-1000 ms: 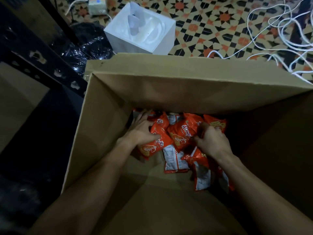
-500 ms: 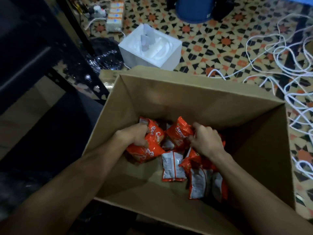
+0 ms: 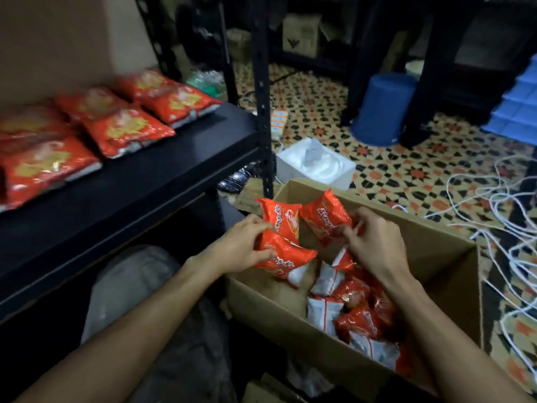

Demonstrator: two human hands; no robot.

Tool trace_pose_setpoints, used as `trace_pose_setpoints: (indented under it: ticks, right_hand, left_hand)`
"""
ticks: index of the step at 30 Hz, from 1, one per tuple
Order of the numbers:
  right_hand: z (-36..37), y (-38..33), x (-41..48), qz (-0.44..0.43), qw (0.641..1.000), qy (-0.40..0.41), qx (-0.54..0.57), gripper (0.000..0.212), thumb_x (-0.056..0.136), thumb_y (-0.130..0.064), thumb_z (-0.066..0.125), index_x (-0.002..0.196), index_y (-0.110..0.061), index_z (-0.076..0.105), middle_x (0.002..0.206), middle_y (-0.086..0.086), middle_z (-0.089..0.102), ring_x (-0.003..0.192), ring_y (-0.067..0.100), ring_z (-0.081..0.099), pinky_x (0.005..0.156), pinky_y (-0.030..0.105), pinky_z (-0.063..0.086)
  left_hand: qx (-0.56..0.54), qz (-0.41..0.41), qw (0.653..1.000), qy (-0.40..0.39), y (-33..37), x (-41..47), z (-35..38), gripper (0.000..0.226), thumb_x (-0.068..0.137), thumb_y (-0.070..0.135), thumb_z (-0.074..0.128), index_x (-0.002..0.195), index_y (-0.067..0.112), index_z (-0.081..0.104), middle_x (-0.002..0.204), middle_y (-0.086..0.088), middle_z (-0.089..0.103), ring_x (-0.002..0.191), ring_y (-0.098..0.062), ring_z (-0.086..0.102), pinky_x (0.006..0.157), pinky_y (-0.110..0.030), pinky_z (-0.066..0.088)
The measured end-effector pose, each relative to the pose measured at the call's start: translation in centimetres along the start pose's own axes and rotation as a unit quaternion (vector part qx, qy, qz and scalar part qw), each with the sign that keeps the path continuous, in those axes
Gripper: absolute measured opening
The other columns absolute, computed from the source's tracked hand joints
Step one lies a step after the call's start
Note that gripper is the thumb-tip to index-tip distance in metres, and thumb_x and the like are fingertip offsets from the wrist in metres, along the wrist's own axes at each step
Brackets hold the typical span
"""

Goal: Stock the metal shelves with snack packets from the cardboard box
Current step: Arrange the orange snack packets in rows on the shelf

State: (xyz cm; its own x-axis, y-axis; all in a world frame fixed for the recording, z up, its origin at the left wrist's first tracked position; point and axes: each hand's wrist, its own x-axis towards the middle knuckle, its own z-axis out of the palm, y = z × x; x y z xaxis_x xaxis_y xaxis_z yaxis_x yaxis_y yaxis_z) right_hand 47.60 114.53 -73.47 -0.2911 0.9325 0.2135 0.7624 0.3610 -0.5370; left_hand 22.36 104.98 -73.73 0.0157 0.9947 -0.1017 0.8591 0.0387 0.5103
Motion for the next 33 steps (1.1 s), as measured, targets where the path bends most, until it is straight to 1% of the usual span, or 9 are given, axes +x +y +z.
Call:
trace_pose_setpoints:
  ticks: [5, 11, 14, 17, 21, 24, 26, 29, 33]
  right_hand:
    - [-4.2, -6.0, 0.5, -0.072, 0.989, 0.104, 0.082, 0.018, 0.085, -0.029, 0.074, 0.096, -0.017, 0.068, 0.086, 0.003, 0.071, 0.079, 0.025, 0.065, 0.073, 0.042, 0.052]
    - [-7.8, -14.4, 0.5, -0.156, 0.961, 0.148, 0.176, 0.016, 0.085, -0.027, 0.076, 0.097, -0.018, 0.069, 0.090, -0.006, 0.066, 0.081, 0.011, 0.058, 0.072, 0.027, 0.039]
    - [-8.4, -18.2, 0.8, -0.187, 0.945, 0.156, 0.217, 0.016, 0.085, -0.026, 0.076, 0.097, -0.017, 0.069, 0.089, -0.007, 0.065, 0.083, 0.012, 0.058, 0.072, 0.026, 0.038]
    - [-7.9, -22.8, 0.9, -0.224, 0.933, 0.133, 0.249, 0.015, 0.087, -0.026, 0.074, 0.099, -0.018, 0.070, 0.090, -0.005, 0.066, 0.085, 0.015, 0.059, 0.075, 0.030, 0.041]
    - [-6.3, -28.9, 0.3, -0.248, 0.916, 0.080, 0.305, 0.014, 0.087, -0.023, 0.073, 0.101, -0.022, 0.071, 0.090, -0.008, 0.067, 0.084, 0.016, 0.061, 0.080, 0.032, 0.047]
    - [-5.3, -32.8, -0.2, -0.257, 0.900, 0.042, 0.350, 0.013, 0.087, -0.021, 0.073, 0.099, -0.022, 0.070, 0.086, -0.009, 0.066, 0.083, 0.017, 0.063, 0.081, 0.035, 0.052]
    - [-4.6, -35.0, -0.1, -0.257, 0.890, 0.018, 0.377, 0.011, 0.087, -0.022, 0.072, 0.098, -0.022, 0.071, 0.086, -0.007, 0.067, 0.081, 0.016, 0.064, 0.082, 0.038, 0.055]
    - [-3.4, -37.7, -0.5, -0.251, 0.876, -0.024, 0.411, 0.010, 0.086, -0.019, 0.072, 0.093, -0.026, 0.070, 0.088, -0.009, 0.069, 0.084, 0.015, 0.067, 0.084, 0.043, 0.057]
    - [-1.6, -39.9, -1.1, -0.257, 0.869, -0.061, 0.420, 0.013, 0.084, -0.014, 0.070, 0.089, -0.026, 0.070, 0.087, -0.010, 0.070, 0.082, 0.012, 0.067, 0.085, 0.041, 0.057]
  left_hand:
    - [-0.078, 0.016, 0.993, 0.092, 1.7, -5.8, -5.8, 0.047, 0.081, 0.039, 0.078, 0.124, 0.024, 0.063, 0.121, 0.011, 0.051, 0.116, -0.003, 0.052, 0.105, -0.032, 0.044]
    - [-0.050, 0.018, 0.981, 0.184, 2.1, -13.2, -13.0, 0.044, 0.080, 0.047, 0.076, 0.120, 0.033, 0.063, 0.120, 0.017, 0.050, 0.113, 0.003, 0.052, 0.100, -0.027, 0.044]
    - [-0.052, 0.004, 0.970, 0.237, 1.3, -17.1, -15.6, 0.040, 0.079, 0.044, 0.078, 0.115, 0.037, 0.062, 0.123, 0.020, 0.052, 0.115, 0.005, 0.051, 0.096, -0.022, 0.045]
    - [-0.106, -0.016, 0.952, 0.288, 0.5, -21.2, -17.4, 0.040, 0.078, 0.033, 0.081, 0.114, 0.036, 0.063, 0.127, 0.022, 0.056, 0.117, 0.007, 0.054, 0.098, -0.019, 0.044]
    - [-0.185, -0.049, 0.920, 0.342, -0.9, -26.4, -19.1, 0.039, 0.079, 0.020, 0.081, 0.115, 0.015, 0.067, 0.115, 0.007, 0.070, 0.108, -0.006, 0.066, 0.096, -0.025, 0.050]
    - [-0.241, -0.058, 0.889, 0.385, -1.5, -30.3, -20.4, 0.027, 0.078, 0.007, 0.080, 0.104, 0.009, 0.070, 0.105, 0.002, 0.075, 0.100, -0.010, 0.070, 0.086, -0.021, 0.053]
    - [-0.259, -0.064, 0.866, 0.422, -2.1, -32.8, -21.3, 0.028, 0.069, 0.016, 0.085, 0.091, 0.011, 0.069, 0.091, 0.005, 0.076, 0.087, -0.006, 0.070, 0.077, -0.016, 0.051]
    - [-0.276, -0.089, 0.822, 0.490, -3.7, -36.1, -22.4, 0.033, 0.054, 0.033, 0.070, 0.077, 0.011, 0.060, 0.072, 0.009, 0.067, 0.070, -0.003, 0.061, 0.068, -0.018, 0.047]
    - [-0.324, -0.124, 0.768, 0.538, -5.8, -38.7, -24.0, 0.022, 0.047, 0.027, 0.060, 0.065, 0.017, 0.050, 0.062, 0.004, 0.048, 0.060, -0.008, 0.045, 0.057, -0.024, 0.037]
